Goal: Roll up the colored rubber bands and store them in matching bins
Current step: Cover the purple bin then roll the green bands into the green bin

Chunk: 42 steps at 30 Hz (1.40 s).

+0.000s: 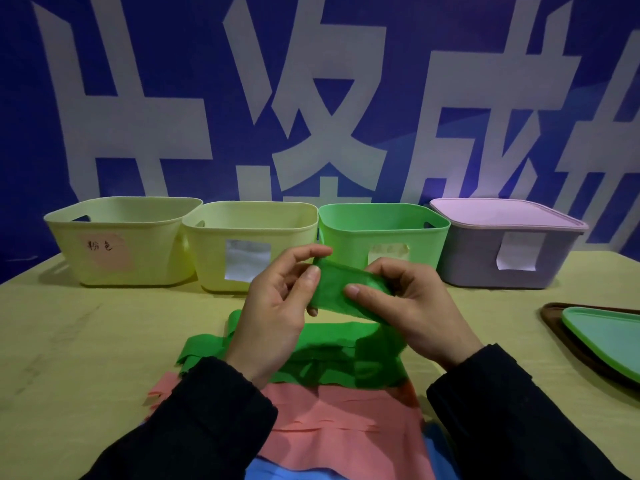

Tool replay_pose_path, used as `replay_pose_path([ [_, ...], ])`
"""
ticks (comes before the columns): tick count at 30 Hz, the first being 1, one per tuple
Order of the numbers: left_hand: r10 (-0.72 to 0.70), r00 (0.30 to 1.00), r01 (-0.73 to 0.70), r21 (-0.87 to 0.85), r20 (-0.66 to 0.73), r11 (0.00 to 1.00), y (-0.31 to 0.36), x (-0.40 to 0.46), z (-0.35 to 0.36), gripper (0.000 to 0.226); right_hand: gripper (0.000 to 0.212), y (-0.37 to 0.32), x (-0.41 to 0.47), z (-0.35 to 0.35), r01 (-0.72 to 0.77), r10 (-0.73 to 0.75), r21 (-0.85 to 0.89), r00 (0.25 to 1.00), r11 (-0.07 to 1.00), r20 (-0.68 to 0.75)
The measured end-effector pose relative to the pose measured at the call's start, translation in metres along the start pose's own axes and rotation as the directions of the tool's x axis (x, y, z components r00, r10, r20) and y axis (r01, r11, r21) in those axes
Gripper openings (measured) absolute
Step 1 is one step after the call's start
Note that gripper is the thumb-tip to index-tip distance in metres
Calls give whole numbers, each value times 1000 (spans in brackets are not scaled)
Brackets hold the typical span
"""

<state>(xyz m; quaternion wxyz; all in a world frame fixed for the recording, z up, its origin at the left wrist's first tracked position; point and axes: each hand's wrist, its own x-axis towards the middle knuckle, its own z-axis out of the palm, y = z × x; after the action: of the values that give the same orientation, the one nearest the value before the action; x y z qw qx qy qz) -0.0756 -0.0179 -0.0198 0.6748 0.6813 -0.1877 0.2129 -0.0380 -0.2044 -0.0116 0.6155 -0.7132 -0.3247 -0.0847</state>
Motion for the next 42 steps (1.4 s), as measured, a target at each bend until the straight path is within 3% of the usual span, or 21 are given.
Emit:
replay_pose_path([
  [2,10,1000,-10,-17,7,1000,3,0,0,17,16,-1,0,1,8,-8,-15,1000,1000,6],
  [9,-45,995,39,-60,-89,997,3,2,0,35,17,1,0,0,2,-3,-28,1000,1000,-12],
  [13,-51,991,46,-43,-121,998,2,2,-2,32,29,3,1,0,0,-6,-72,997,997,-83],
  [18,-62,995,58,-52,-76,997,-4,5,-2,27,25,7,2,-1,13,-22,-92,995,996,-93],
  [23,-3,1000,4,56,-28,998,-8,1,0,33,33,9,3,0,-26,11,-116,993,993,-121],
  [27,16,999,-14,41,-41,999,-4,0,0,26,26,8,1,-1,8,-19,-92,992,996,-121],
  [33,-64,990,60,-33,-126,998,-7,5,-4,25,16,3,2,-4,-13,3,-60,987,998,-160],
  [42,-20,999,20,-4,-38,1000,-3,1,0,26,28,4,1,1,1,-24,-132,984,991,-175],
])
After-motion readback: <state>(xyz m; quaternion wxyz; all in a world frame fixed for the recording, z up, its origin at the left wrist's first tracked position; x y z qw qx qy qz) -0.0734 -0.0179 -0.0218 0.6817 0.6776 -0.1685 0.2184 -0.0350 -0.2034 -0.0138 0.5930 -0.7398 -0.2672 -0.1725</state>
